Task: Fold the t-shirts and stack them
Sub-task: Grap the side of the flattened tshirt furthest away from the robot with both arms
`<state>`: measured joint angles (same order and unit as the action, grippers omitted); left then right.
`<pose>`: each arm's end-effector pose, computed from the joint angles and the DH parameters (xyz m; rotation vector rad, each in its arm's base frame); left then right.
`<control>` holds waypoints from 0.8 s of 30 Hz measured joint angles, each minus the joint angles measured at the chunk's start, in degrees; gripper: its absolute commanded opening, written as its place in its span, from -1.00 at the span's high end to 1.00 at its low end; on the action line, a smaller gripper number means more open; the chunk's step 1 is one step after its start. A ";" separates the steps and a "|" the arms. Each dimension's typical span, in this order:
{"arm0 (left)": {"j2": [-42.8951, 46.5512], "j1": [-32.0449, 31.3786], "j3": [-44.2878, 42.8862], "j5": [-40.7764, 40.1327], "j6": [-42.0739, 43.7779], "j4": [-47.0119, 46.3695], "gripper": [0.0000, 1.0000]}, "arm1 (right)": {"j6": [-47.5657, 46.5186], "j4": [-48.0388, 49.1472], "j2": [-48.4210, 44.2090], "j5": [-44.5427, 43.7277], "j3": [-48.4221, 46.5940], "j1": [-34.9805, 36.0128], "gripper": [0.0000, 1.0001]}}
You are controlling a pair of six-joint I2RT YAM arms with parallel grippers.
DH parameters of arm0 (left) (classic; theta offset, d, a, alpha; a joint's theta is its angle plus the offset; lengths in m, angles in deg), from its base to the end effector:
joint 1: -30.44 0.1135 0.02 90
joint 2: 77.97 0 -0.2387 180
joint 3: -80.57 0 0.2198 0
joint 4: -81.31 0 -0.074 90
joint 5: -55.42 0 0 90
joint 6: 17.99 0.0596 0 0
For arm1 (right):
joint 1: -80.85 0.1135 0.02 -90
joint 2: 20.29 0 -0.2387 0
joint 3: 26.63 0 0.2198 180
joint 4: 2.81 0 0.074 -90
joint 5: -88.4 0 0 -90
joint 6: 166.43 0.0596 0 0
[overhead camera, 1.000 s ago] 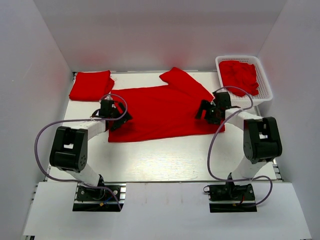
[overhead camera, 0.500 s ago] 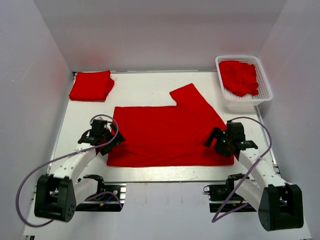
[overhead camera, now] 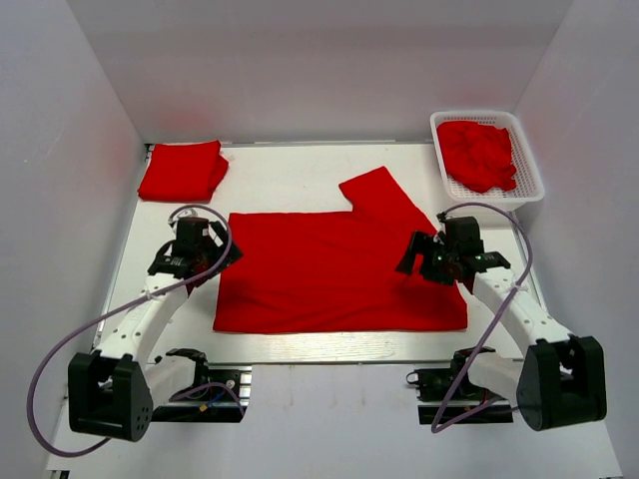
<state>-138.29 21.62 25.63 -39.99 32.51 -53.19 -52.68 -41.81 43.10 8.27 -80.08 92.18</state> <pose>0.2032 -0.0258 0.1968 -0.6934 2.3709 -0.2527 0.2105 0.0526 0.1889 0.1875 2.4599 0.4813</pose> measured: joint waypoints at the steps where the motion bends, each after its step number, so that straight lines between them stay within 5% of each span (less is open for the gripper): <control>1: -1.11 0.00 0.00 0.00 0.15 -0.20 -1.00 | -0.02 0.57 1.01 0.42 0.00 0.26 -0.81; 24: -6.03 0.02 -1.57 -2.62 1.40 0.11 -1.00 | 0.79 11.78 11.56 0.33 -0.11 3.58 -0.81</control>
<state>-144.32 21.65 24.06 -42.61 33.90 -53.08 -51.89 -30.03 54.66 8.60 -80.19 95.77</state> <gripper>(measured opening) 0.997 0.904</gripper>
